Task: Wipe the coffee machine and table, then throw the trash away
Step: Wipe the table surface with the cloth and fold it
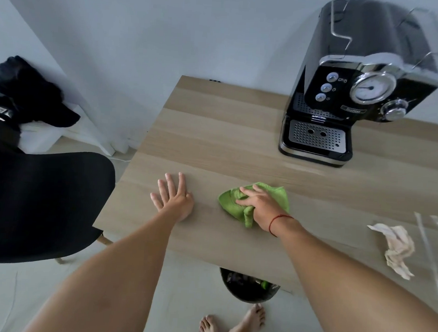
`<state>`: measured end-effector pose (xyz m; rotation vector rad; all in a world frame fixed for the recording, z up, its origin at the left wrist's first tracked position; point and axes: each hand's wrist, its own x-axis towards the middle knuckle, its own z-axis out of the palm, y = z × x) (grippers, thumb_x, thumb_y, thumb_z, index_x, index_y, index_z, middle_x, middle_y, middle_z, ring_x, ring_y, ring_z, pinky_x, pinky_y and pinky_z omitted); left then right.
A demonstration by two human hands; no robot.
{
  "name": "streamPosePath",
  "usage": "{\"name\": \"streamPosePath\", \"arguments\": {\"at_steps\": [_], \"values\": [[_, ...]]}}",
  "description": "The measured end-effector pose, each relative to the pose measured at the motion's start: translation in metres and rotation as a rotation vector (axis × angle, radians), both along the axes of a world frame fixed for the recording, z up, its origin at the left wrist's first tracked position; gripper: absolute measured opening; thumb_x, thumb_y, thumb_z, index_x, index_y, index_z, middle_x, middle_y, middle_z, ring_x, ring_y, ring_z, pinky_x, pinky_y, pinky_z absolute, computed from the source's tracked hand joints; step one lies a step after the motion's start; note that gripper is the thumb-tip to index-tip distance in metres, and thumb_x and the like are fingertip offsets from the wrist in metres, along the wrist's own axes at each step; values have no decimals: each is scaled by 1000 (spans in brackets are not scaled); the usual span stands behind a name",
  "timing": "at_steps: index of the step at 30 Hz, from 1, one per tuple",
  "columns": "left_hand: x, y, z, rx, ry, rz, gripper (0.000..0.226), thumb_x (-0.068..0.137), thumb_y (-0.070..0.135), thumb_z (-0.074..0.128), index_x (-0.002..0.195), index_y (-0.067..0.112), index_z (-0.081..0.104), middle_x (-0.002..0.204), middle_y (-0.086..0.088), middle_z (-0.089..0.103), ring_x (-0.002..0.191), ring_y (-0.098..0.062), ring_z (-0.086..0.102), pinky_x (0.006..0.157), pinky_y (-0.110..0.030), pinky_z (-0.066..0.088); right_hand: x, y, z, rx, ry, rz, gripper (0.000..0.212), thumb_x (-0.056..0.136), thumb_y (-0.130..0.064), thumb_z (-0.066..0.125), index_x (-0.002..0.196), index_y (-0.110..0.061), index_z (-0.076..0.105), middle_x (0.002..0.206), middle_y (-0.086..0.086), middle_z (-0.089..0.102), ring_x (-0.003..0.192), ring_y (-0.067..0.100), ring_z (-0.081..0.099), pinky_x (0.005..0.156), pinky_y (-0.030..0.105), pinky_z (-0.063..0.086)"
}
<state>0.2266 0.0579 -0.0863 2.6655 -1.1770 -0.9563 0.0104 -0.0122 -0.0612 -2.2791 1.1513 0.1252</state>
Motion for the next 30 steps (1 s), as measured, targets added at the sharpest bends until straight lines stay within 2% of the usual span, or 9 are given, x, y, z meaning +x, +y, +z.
{"name": "streamPosePath", "arguments": {"at_steps": [2, 5, 10, 12, 18, 20, 23, 26, 30], "values": [[0, -1, -2, -15, -13, 13, 62, 98, 33, 23, 152, 38, -7, 158, 4, -24, 145, -19, -25, 114, -47, -18, 3, -12, 6, -80, -43, -75, 69, 79, 23, 32, 129, -17, 57, 153, 2, 33, 145, 28, 20, 119, 31, 13], [1, 0, -5, -35, -18, 12, 61, 99, 34, 23, 152, 37, -7, 158, 3, -24, 145, -19, -25, 114, -47, -18, 24, -31, 9, -155, -123, -159, 70, 79, 24, 31, 130, -16, 57, 152, 3, 34, 144, 29, 22, 119, 37, 14], [2, 3, -9, -83, -27, 5, 61, 99, 34, 25, 152, 37, -4, 159, 3, -21, 146, -19, -23, 115, -47, -17, 61, -18, -5, -42, -48, -54, 74, 78, 20, 34, 133, -26, 53, 156, -4, 27, 147, 28, 12, 120, 46, 5], [2, 5, -10, -96, -45, 8, 61, 99, 34, 26, 152, 37, -3, 160, 4, -20, 146, -19, -22, 115, -47, -16, 55, -9, -9, -30, -48, -42, 72, 78, 18, 38, 132, -26, 54, 154, -6, 30, 147, 26, 12, 120, 48, 1], [-25, -5, -1, -122, -81, 63, 62, 97, 26, 26, 154, 32, 3, 161, -3, -14, 148, -21, -16, 116, -52, -11, -6, 13, -10, 5, -110, -117, 63, 75, 15, 39, 119, -19, 65, 147, -6, 43, 146, 21, 19, 120, 45, 2], [-42, -16, 3, -141, -58, -11, 61, 97, 28, 27, 153, 33, 4, 161, -2, -14, 148, -20, -16, 116, -52, -11, -21, 17, -9, -3, -127, -117, 59, 77, 15, 37, 117, -17, 67, 146, -4, 45, 145, 21, 20, 120, 42, 5], [-68, -38, 5, -186, -32, -131, 61, 98, 34, 28, 152, 38, 0, 161, 0, -15, 148, -20, -15, 116, -51, -10, -34, 1, -1, -77, -221, -238, 54, 80, 15, 36, 117, -10, 67, 145, 4, 46, 143, 26, 25, 117, 29, 13], [-86, -53, -1, -126, -29, -151, 58, 100, 39, 23, 150, 42, -5, 160, -1, -20, 146, -23, -21, 114, -53, -15, -43, -26, 4, -210, -261, -333, 57, 77, 17, 37, 117, -10, 67, 144, 7, 47, 141, 32, 27, 117, 33, 17], [-90, -63, -6, -33, -47, -140, 56, 99, 40, 17, 148, 47, -8, 158, -1, -26, 144, -24, -26, 110, -55, -19, -48, -66, 2, -255, -196, -412, 58, 76, 18, 40, 117, -13, 66, 144, 5, 46, 137, 30, 31, 115, 40, 23]]}}
